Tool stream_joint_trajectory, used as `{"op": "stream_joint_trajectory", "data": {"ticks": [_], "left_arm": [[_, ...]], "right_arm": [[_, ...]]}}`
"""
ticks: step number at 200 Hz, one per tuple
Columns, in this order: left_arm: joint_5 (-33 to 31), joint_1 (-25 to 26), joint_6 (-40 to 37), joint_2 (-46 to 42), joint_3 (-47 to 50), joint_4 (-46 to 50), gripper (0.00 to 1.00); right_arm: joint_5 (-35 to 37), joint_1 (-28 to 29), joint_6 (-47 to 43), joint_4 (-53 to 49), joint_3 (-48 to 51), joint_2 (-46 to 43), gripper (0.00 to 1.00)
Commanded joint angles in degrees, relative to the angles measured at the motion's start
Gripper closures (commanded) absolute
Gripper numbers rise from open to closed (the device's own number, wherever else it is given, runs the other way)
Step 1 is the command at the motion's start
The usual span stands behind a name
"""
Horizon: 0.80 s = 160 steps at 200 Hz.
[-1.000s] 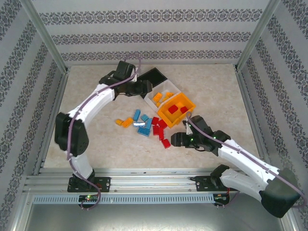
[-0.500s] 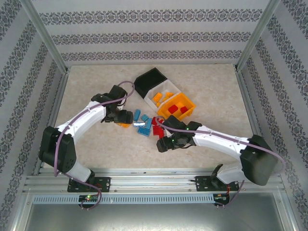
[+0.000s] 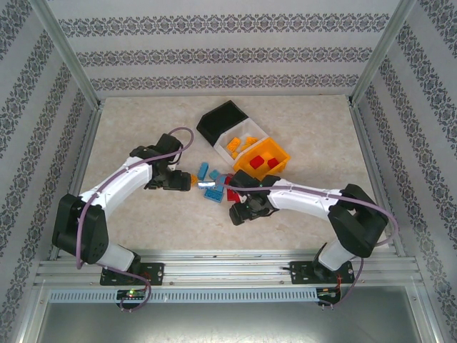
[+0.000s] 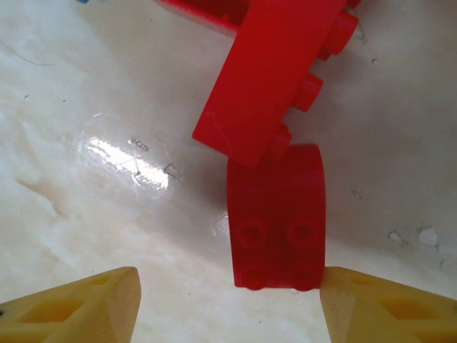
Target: Sort the legos into containers by color
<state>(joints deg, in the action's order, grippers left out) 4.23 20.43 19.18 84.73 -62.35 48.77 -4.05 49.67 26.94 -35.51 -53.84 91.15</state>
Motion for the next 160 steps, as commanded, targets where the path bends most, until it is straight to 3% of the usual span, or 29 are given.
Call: {"op": "stream_joint_trajectory", "data": {"ticks": [1,104,138,160], "left_arm": [[-0.4,-0.8,-1.4,-1.7,0.7,-0.2,0.15],[0.1,-1.5,-1.9,-3.3,1.9,-0.9,0.14],[0.3,-1.7,-2.0,-3.4,2.1,-1.0,0.13],[0.5,-1.7,-1.9,-3.4,2.1,-1.1,0.12]], "right_arm": [[3.0,0.5,-1.5,-1.7,-2.1,2.2,0.33],[7.0,1.0,-1.5,-2.6,-3.6,6.7,0.44],[8.2,1.3,-0.8,-2.4,-3.5,5.8,0.56],[9.3,1.5,-0.8,-2.8,-3.5,4.3,0.7]]}}
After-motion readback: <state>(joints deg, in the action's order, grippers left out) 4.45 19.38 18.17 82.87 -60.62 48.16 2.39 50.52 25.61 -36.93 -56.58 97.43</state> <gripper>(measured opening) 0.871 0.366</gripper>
